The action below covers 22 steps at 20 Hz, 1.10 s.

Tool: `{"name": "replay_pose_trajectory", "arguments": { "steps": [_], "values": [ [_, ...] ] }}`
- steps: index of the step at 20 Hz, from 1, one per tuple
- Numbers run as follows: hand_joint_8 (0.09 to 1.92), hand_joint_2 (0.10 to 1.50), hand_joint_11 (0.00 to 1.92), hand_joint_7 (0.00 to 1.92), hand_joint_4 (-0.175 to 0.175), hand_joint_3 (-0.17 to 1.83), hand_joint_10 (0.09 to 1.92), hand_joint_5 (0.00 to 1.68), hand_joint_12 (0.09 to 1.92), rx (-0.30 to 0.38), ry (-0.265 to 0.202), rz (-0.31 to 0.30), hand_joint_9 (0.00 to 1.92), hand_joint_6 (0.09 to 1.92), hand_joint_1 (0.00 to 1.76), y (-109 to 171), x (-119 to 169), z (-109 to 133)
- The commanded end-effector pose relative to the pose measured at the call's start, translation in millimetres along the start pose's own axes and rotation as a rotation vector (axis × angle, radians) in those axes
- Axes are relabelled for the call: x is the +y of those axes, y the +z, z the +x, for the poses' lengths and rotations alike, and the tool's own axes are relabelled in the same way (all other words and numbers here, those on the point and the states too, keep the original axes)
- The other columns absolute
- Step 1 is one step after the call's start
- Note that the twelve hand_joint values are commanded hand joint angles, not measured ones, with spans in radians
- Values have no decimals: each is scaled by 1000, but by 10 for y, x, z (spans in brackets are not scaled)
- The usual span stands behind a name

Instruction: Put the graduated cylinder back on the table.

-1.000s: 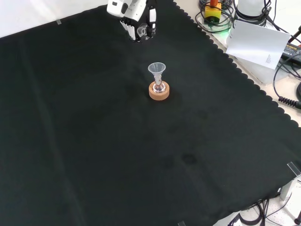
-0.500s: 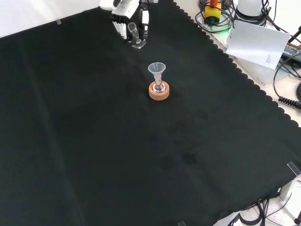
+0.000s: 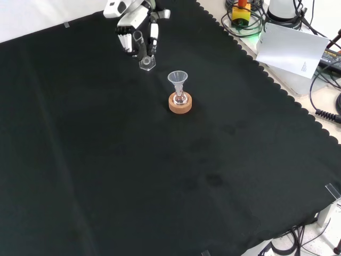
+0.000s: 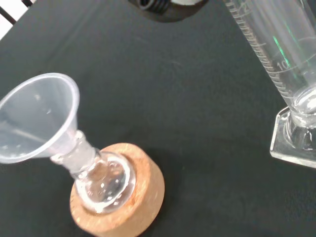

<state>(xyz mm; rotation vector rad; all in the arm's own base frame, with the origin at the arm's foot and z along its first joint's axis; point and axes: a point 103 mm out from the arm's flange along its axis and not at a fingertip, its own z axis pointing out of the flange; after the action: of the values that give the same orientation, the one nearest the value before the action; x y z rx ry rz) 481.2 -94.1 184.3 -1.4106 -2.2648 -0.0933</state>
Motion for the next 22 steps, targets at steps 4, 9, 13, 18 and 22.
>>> {"name": "replay_pose_trajectory", "arguments": {
  "steps": [4, 9, 13, 18, 22],
  "values": [
    [1022, 1120, 1265, 991, -175, 1, 87, 954, 729, 53, -46, -138, 1483, 1038, 1258, 195, 493, -226],
    [1025, 1121, 1260, 988, -175, 2, 87, 952, 732, 101, -58, -172, 1478, 1041, 1258, 276, 639, -308],
    [1029, 1123, 1255, 986, -175, 2, 87, 950, 734, 123, -67, -190, 1475, 1045, 1257, 320, 722, -383],
    [1047, 1128, 1233, 972, -175, 3, 87, 940, 741, 150, -75, -212, 1449, 1062, 1255, 372, 804, -453],
    [1082, 1138, 1195, 948, -175, 3, 87, 921, 775, 163, -73, -235, 1417, 1092, 1250, 389, 850, -533]
  ]
}}
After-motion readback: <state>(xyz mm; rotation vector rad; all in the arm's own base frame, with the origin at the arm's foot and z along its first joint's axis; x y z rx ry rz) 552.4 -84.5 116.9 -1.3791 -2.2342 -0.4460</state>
